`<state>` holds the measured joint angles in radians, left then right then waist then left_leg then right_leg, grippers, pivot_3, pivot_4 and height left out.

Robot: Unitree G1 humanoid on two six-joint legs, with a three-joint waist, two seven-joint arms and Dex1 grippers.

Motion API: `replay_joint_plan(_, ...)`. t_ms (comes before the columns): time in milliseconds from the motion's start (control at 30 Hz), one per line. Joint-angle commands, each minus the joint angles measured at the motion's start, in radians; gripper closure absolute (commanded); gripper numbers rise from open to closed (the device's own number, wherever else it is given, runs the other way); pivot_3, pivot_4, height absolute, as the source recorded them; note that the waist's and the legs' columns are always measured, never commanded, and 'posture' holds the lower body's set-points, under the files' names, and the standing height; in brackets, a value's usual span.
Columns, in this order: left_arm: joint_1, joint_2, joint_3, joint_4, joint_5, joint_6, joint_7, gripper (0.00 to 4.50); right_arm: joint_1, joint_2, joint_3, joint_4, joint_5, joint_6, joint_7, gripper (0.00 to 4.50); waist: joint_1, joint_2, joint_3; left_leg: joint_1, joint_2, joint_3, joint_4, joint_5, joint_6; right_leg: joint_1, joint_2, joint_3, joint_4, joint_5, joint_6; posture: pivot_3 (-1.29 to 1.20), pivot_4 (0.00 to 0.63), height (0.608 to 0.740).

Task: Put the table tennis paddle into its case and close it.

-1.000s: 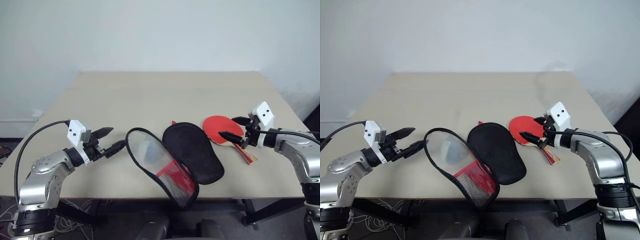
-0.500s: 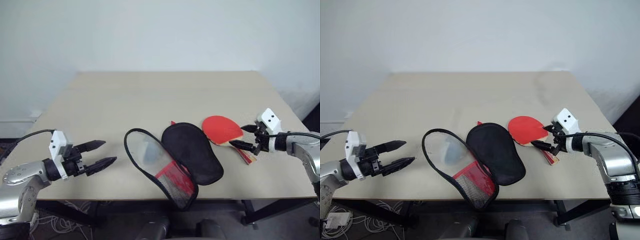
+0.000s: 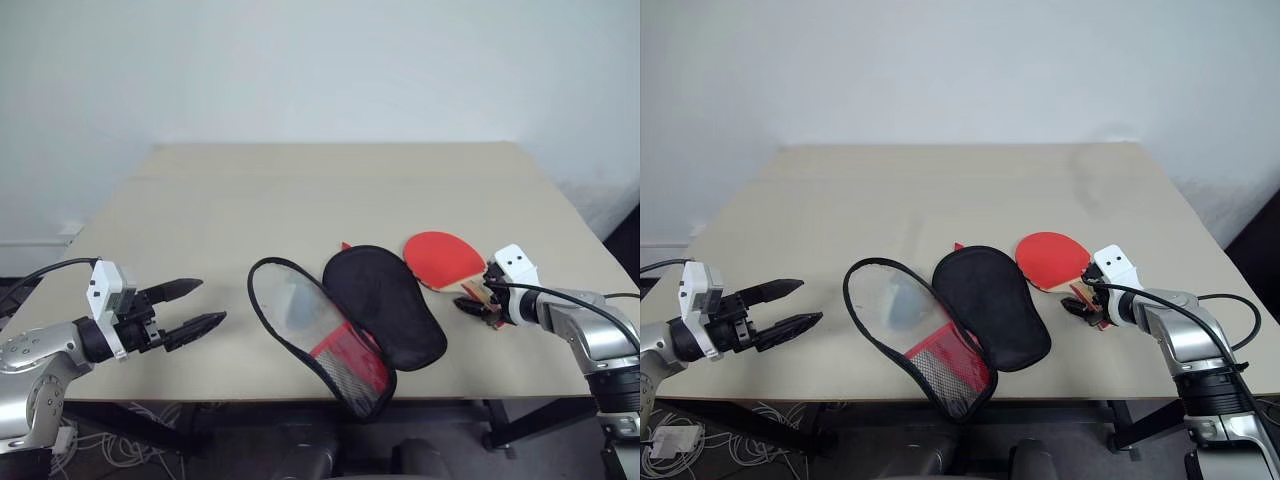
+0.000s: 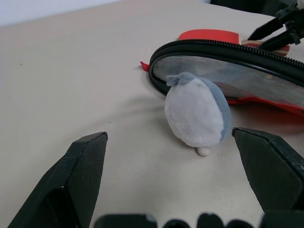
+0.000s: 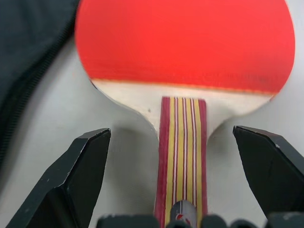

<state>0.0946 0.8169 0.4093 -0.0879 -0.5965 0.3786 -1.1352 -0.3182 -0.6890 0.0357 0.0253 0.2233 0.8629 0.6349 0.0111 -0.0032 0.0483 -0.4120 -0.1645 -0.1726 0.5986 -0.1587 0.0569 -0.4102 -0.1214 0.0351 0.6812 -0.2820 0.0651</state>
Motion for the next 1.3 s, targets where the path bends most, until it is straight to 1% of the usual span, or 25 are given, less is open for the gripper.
replay_joint_plan(33, -0.025, 0.003, 0.005, -0.016, -0.002, -0.021, 0.001, 0.0, -0.011, 0.007, -0.029, -0.039, -0.008, 0.014, -0.036, 0.03, 0.0, 0.0, 0.0, 0.0, 0.0, 0.0, 0.0, 0.0, 0.0, 0.0, 0.0, 0.0, 0.0, 0.0, 0.0, 0.0, 0.0, 0.707)
replay_joint_plan(100, -0.028, 0.0, 0.001, -0.016, -0.001, -0.021, 0.004, 0.0, -0.011, 0.013, -0.032, -0.04, -0.004, 0.023, -0.045, 0.03, 0.0, 0.0, 0.0, 0.0, 0.0, 0.0, 0.0, 0.0, 0.0, 0.0, 0.0, -0.001, 0.0, 0.0, 0.0, 0.0, 0.0, 0.707)
replay_joint_plan(200, -0.032, -0.003, -0.003, -0.018, 0.0, -0.02, 0.009, 0.0, -0.013, 0.021, -0.037, -0.04, -0.001, 0.035, -0.06, 0.59, 0.0, 0.0, 0.0, 0.001, 0.0, 0.0, 0.0, 0.0, 0.0, 0.0, 0.0, -0.002, 0.0, 0.0, 0.0, 0.0, 0.0, 0.707)
replay_joint_plan(233, -0.033, -0.004, -0.005, -0.018, 0.001, -0.021, 0.011, 0.0, -0.014, 0.024, -0.037, -0.039, -0.001, 0.037, -0.063, 0.9, 0.0, 0.0, 0.0, 0.001, 0.0, 0.0, 0.0, 0.0, 0.0, 0.0, 0.0, -0.002, 0.0, 0.0, 0.0, 0.0, 0.0, 0.707)
replay_joint_plan(267, -0.034, -0.006, -0.007, -0.018, 0.002, -0.021, 0.014, 0.0, -0.014, 0.027, -0.038, -0.038, -0.002, 0.037, -0.065, 1.33, 0.0, 0.0, 0.0, 0.001, 0.0, 0.0, 0.0, 0.0, 0.0, 0.0, 0.0, -0.002, 0.0, 0.0, 0.0, 0.0, 0.0, 0.707)
replay_joint_plan(300, -0.035, -0.007, -0.007, -0.018, 0.003, -0.021, 0.016, 0.0, -0.015, 0.03, -0.038, -0.037, -0.002, 0.038, -0.068, 1.61, 0.0, 0.0, 0.0, 0.001, 0.0, 0.0, 0.0, 0.0, 0.0, 0.0, 0.0, -0.002, 0.0, 0.001, 0.0, 0.0, 0.0, 0.707)
replay_joint_plan(467, -0.035, -0.015, -0.01, -0.019, 0.005, -0.022, 0.022, 0.0, -0.023, 0.05, -0.043, -0.026, -0.007, 0.04, -0.098, 3.31, 0.0, 0.0, 0.0, 0.001, 0.0, 0.0, 0.001, 0.0, 0.0, 0.001, 0.001, -0.002, 0.0, 0.001, 0.001, 0.0, 0.0, 0.707)
replay_joint_plan(533, -0.036, -0.021, -0.011, -0.02, 0.006, -0.023, 0.025, 0.0, -0.057, 0.081, -0.08, 0.022, -0.034, -0.013, -0.176, 3.33, -0.001, 0.0, 0.0, 0.001, 0.0, 0.0, 0.001, 0.0, 0.0, 0.001, 0.001, -0.002, 0.0, 0.001, 0.001, 0.0, 0.0, 0.707)
replay_joint_plan(567, -0.036, -0.023, -0.011, -0.02, 0.006, -0.022, 0.027, 0.0, -0.087, 0.102, -0.118, 0.06, -0.039, -0.026, -0.229, 3.33, -0.003, 0.0, 0.0, 0.002, 0.0, 0.0, 0.001, 0.0, 0.0, 0.001, 0.001, -0.002, 0.0, 0.001, 0.0, 0.0, 0.0, 0.707)
replay_joint_plan(633, -0.035, -0.028, -0.013, -0.022, 0.007, -0.023, 0.031, 0.0, -0.133, 0.128, -0.17, 0.103, -0.041, -0.08, -0.291, 3.33, -0.002, 0.001, 0.001, 0.002, 0.001, 0.002, 0.001, 0.0, 0.0, 0.001, 0.002, -0.001, 0.0, 0.005, 0.0, 0.0, 0.0, 0.707)
replay_joint_plan(700, -0.033, -0.031, -0.016, -0.024, 0.007, -0.025, 0.033, 0.0, -0.152, 0.147, -0.185, 0.087, -0.019, -0.094, -0.287, 3.33, 0.0, 0.003, 0.001, 0.001, 0.001, 0.004, 0.002, 0.001, 0.0, 0.0, 0.003, 0.0, 0.0, 0.007, 0.002, 0.0, 0.0, 0.707)
replay_joint_plan(767, -0.035, -0.031, -0.018, -0.021, 0.006, -0.025, 0.034, 0.0, -0.148, 0.164, -0.167, 0.015, 0.02, -0.083, -0.235, 3.33, -0.001, 0.002, 0.001, 0.001, 0.001, 0.003, 0.002, 0.001, 0.0, 0.0, 0.003, -0.001, 0.0, 0.007, 0.001, 0.0, 0.0, 0.707)
replay_joint_plan(867, -0.039, -0.031, -0.021, -0.017, 0.007, -0.026, 0.035, 0.0, -0.125, 0.18, -0.131, -0.12, 0.079, -0.033, -0.16, 3.33, -0.004, 0.002, 0.001, 0.001, 0.004, 0.002, 0.0, 0.0, 0.0, 0.0, 0.004, -0.001, -0.002, 0.007, 0.001, 0.0, 0.0, 0.707)
replay_joint_plan(933, -0.042, -0.03, -0.024, -0.016, 0.007, -0.026, 0.036, 0.0, -0.109, 0.192, -0.114, -0.2, 0.113, 0.012, -0.139, 3.33, -0.007, 0.003, 0.001, 0.001, 0.004, 0.002, 0.0, 0.0, 0.0, -0.001, 0.004, -0.001, -0.003, 0.007, 0.003, 0.0, 0.0, 0.707)
replay_joint_plan(1167, -0.046, -0.027, -0.028, -0.01, 0.008, -0.025, 0.034, 0.0, -0.073, 0.259, -0.099, -0.403, 0.207, 0.225, -0.189, 3.33, 0.005, 0.002, 0.001, 0.001, 0.003, 0.003, 0.001, 0.0, 0.0, 0.001, 0.004, -0.001, -0.005, 0.007, 0.002, 0.0, 0.0, 0.707)
replay_joint_plan(1300, -0.048, -0.025, -0.03, -0.005, 0.009, -0.024, 0.031, 0.0, -0.032, 0.268, -0.062, -0.519, 0.242, 0.358, -0.214, 3.33, 0.004, 0.002, 0.001, 0.001, 0.004, 0.002, 0.001, 0.0, 0.0, 0.0, 0.004, -0.001, -0.004, 0.007, 0.002, 0.0, 0.0, 0.707)
